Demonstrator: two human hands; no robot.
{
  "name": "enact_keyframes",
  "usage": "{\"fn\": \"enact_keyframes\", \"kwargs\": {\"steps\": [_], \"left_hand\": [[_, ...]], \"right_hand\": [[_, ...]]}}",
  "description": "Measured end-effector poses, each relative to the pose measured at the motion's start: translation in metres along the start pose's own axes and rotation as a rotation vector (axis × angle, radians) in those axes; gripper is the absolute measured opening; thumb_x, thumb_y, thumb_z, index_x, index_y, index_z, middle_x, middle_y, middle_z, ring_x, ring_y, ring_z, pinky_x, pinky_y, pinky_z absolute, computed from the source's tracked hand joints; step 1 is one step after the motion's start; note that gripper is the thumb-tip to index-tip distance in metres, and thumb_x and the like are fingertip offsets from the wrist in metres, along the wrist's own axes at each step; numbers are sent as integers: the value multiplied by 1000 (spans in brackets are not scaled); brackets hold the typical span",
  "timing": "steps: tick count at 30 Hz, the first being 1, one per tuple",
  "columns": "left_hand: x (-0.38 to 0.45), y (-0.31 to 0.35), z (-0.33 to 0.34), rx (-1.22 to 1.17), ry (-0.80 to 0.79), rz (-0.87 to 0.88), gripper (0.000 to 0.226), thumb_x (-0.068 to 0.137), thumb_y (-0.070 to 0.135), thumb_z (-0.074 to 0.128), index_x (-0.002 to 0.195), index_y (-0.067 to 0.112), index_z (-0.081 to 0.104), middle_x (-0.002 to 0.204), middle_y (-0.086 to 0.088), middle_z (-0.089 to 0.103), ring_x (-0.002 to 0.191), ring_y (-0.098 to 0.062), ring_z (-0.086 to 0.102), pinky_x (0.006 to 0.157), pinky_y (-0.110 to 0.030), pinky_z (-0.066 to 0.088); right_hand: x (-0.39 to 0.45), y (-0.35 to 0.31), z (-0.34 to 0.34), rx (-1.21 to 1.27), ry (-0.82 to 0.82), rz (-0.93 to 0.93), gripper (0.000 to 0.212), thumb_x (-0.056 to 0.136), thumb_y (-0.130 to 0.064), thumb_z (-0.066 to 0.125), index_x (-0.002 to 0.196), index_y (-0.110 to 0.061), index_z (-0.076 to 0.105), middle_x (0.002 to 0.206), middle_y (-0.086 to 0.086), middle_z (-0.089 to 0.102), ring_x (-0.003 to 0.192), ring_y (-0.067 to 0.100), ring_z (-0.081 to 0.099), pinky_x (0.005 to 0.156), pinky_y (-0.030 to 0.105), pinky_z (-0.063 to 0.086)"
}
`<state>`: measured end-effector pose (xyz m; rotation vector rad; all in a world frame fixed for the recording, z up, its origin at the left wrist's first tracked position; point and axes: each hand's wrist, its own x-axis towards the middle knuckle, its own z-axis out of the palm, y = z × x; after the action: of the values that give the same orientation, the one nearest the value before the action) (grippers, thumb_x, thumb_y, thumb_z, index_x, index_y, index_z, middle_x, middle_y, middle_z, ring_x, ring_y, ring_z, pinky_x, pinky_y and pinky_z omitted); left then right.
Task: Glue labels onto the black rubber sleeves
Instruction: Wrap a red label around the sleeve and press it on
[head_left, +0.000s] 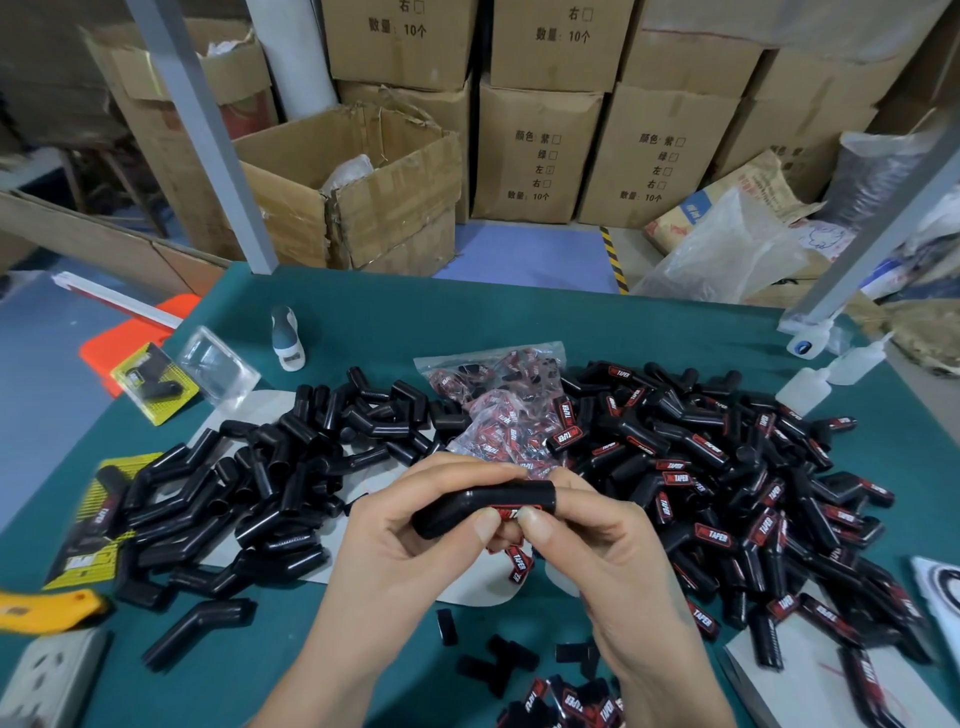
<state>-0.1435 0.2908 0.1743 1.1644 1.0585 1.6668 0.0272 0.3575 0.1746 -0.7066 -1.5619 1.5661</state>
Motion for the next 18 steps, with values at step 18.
{"fn": "enact_keyframes", "kwargs": {"steps": [18], "left_hand": [[2, -2, 3, 91, 33, 37, 30, 93, 18, 70, 121, 24, 79, 115, -7, 72, 96, -26, 72, 83, -29, 58]], "right_hand": [[5, 6, 10, 70, 85, 19, 37, 86, -47, 82, 104, -14, 83, 96, 39, 50, 86, 58, 51, 87, 66, 49]]}}
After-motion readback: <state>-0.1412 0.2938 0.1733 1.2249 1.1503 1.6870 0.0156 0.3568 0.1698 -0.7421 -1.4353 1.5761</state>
